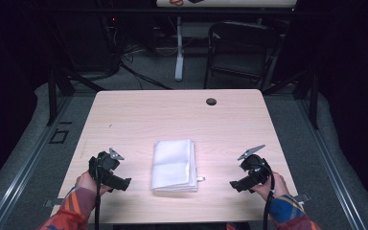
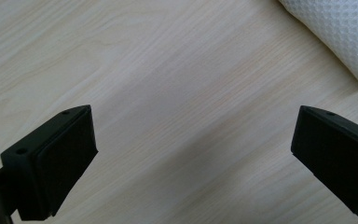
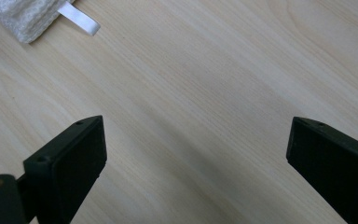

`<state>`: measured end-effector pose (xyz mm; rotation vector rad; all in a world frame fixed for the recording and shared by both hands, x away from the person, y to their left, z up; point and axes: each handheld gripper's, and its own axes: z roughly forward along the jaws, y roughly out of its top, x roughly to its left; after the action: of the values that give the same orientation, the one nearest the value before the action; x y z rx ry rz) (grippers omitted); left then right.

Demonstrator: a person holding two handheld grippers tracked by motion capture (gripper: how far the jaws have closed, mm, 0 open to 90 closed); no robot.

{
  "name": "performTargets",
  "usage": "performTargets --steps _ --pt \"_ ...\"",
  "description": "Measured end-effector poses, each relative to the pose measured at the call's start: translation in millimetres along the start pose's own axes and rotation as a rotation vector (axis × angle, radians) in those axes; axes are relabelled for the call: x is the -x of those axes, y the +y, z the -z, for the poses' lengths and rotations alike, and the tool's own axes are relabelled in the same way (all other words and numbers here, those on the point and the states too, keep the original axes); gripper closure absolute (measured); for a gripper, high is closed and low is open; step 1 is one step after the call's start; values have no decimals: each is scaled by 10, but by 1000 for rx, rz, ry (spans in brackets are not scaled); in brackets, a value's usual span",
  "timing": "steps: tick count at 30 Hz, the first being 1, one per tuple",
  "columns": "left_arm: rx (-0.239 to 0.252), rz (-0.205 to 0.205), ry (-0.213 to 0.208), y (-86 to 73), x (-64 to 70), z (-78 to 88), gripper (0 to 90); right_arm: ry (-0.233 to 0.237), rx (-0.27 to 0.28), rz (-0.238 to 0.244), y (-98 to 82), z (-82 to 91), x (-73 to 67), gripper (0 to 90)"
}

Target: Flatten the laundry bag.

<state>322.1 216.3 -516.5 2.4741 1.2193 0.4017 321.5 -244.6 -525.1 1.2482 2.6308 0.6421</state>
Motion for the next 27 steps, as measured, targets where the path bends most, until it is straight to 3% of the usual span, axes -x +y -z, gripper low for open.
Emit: performTargets --steps 3,6,13,15,18,20,27 --pt "13 0 -9 1 6 7 0 8 19 -19 -3 -10 -8 49" --pt "32 6 -10 5 14 28 0 1 0 15 22 -6 -15 52" --pt "66 -16 -13 16 67 48 0 4 16 4 50 -33 -27 56" --pt "81 -18 -9 25 71 49 0 -8 -1 28 75 -32 -35 56" --pt "89 -17 -22 40 83 49 0 0 5 20 98 -43 -65 57" --pt "96 -15 -40 51 97 55 0 -9 -11 44 133 -42 -87 57" --pt "119 -31 -65 105 190 60 1 12 -15 57 204 -79 -132 61"
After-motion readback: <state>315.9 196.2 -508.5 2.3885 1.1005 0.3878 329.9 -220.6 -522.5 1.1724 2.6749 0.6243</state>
